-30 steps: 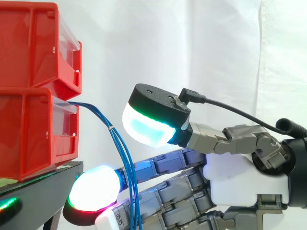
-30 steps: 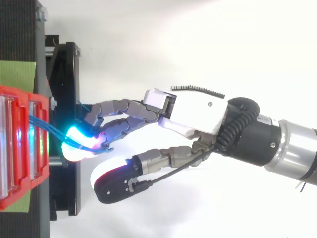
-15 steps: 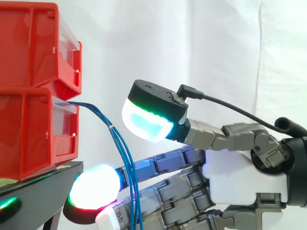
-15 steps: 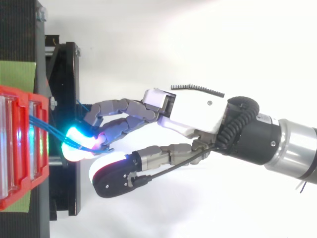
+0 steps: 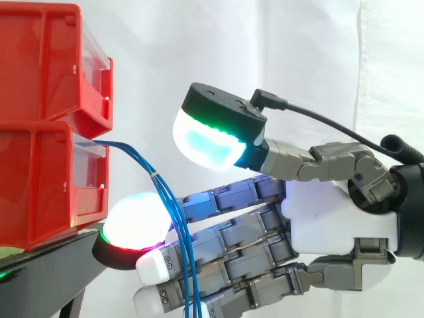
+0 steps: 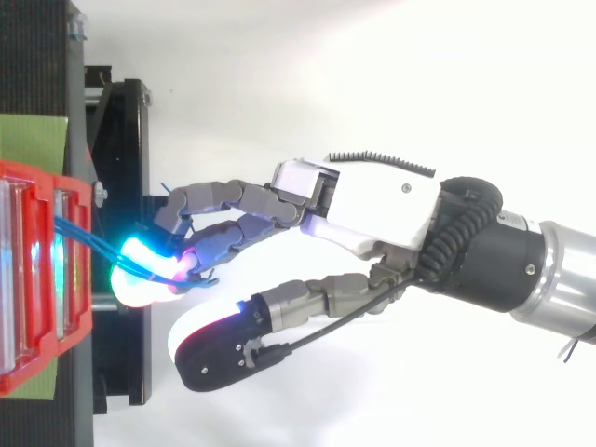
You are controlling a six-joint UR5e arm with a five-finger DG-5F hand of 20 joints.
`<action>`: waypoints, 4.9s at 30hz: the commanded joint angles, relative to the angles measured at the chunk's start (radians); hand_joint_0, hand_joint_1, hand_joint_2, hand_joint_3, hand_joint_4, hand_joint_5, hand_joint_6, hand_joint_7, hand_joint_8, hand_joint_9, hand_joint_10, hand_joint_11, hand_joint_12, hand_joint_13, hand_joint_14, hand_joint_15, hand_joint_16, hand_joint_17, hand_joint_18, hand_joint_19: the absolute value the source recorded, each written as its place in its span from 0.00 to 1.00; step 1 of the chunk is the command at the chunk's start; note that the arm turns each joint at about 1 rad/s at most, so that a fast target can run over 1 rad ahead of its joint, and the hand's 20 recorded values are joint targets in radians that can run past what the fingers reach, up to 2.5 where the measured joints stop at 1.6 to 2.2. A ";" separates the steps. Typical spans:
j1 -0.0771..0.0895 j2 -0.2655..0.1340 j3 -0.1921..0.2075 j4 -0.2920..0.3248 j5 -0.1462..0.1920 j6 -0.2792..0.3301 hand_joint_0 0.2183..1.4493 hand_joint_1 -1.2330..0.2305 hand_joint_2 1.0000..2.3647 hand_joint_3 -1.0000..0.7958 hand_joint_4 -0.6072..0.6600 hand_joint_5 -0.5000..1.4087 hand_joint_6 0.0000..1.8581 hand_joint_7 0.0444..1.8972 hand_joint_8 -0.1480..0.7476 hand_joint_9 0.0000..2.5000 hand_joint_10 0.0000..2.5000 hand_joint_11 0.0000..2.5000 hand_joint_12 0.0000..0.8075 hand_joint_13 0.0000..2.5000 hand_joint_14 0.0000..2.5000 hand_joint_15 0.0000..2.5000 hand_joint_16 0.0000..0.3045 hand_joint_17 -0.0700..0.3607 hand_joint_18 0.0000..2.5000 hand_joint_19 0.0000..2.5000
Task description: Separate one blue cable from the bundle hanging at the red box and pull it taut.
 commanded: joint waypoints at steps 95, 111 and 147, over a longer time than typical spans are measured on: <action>-0.012 0.030 0.001 -0.066 0.004 0.000 0.18 0.35 0.00 0.28 0.58 0.17 0.49 0.54 0.54 0.42 0.01 0.30 0.45 0.33 0.01 0.14 0.16 0.42 0.32 0.19; -0.012 0.030 -0.001 -0.066 0.006 0.000 0.32 0.37 0.02 0.46 0.58 0.17 0.49 0.60 0.54 0.42 0.01 0.31 0.43 0.34 0.01 0.15 0.15 0.40 0.31 0.22; -0.015 0.030 -0.001 -0.066 0.004 0.000 0.25 0.54 0.00 0.28 0.57 0.16 0.48 0.55 0.52 0.41 0.01 0.30 0.44 0.33 0.01 0.16 0.16 0.42 0.31 0.23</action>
